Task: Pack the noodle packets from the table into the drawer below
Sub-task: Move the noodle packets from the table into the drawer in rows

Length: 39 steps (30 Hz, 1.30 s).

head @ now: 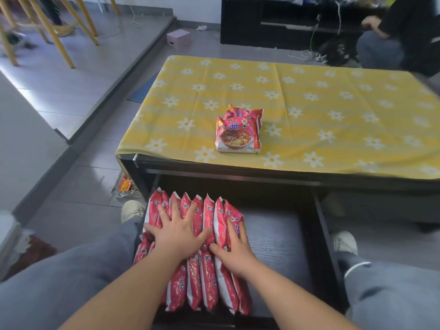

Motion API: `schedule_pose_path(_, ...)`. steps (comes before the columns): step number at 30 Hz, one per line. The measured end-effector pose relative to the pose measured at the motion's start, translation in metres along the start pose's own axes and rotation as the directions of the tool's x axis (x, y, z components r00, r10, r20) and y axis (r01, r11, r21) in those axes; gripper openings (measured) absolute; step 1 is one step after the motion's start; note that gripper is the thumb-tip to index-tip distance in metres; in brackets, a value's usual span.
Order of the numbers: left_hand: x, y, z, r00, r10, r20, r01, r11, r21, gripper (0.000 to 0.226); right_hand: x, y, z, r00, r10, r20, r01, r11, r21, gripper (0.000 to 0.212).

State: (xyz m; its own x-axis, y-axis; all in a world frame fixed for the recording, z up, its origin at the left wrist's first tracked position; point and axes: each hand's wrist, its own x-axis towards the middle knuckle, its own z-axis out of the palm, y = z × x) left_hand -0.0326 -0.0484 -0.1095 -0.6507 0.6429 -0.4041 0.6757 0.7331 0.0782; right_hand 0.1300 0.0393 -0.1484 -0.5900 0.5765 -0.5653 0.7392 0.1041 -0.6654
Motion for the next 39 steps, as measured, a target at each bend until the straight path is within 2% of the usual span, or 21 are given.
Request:
schedule_pose_path(6,-0.002,0.005,-0.005,1.0,-0.009,-0.006,0.008,0.999,-0.03,0.098,0.001,-0.001,-0.01,1.0,-0.007,0.009,0.006,1.0,0.026,0.109)
schedule_pose_path(12,-0.007,0.016,-0.025,0.993,-0.019,-0.119,-0.004,0.982,-0.19,0.1,-0.009,-0.009,-0.025,0.984,-0.083,-0.16,0.087,0.996,0.021,0.103)
schedule_pose_path(15,-0.006,0.023,-0.037,0.975,0.017,-0.22,-0.072,0.967,-0.244,0.096,-0.016,-0.02,-0.044,0.936,-0.21,-0.284,0.196,0.978,-0.077,0.097)
schedule_pose_path(20,0.0,0.039,-0.06,0.927,0.089,-0.365,-0.218,0.918,-0.331,0.085,-0.019,-0.044,-0.087,0.838,-0.372,-0.399,0.325,0.928,-0.183,0.083)
schedule_pose_path(24,0.01,0.053,-0.083,0.882,0.144,-0.449,-0.357,0.826,-0.436,0.072,-0.009,-0.065,-0.123,0.752,-0.434,-0.496,0.372,0.901,-0.225,0.069)
schedule_pose_path(30,0.05,0.074,-0.126,0.807,0.094,-0.582,-0.39,0.826,-0.407,0.063,0.044,-0.1,-0.18,0.705,-0.448,-0.55,0.367,0.894,-0.258,0.053)
schedule_pose_path(34,0.089,0.091,-0.155,0.835,0.144,-0.531,-0.415,0.798,-0.436,0.07,0.078,-0.129,-0.214,0.678,-0.436,-0.592,0.344,0.9,-0.269,0.05)
schedule_pose_path(37,0.119,0.109,-0.17,0.903,0.12,-0.412,-0.35,0.762,-0.545,0.084,0.102,-0.145,-0.234,0.677,-0.383,-0.628,0.297,0.924,-0.243,0.05)
schedule_pose_path(39,0.134,0.119,-0.173,0.935,0.104,-0.338,-0.301,0.736,-0.606,0.095,0.114,-0.151,-0.243,0.708,-0.343,-0.617,0.271,0.939,-0.211,0.05)
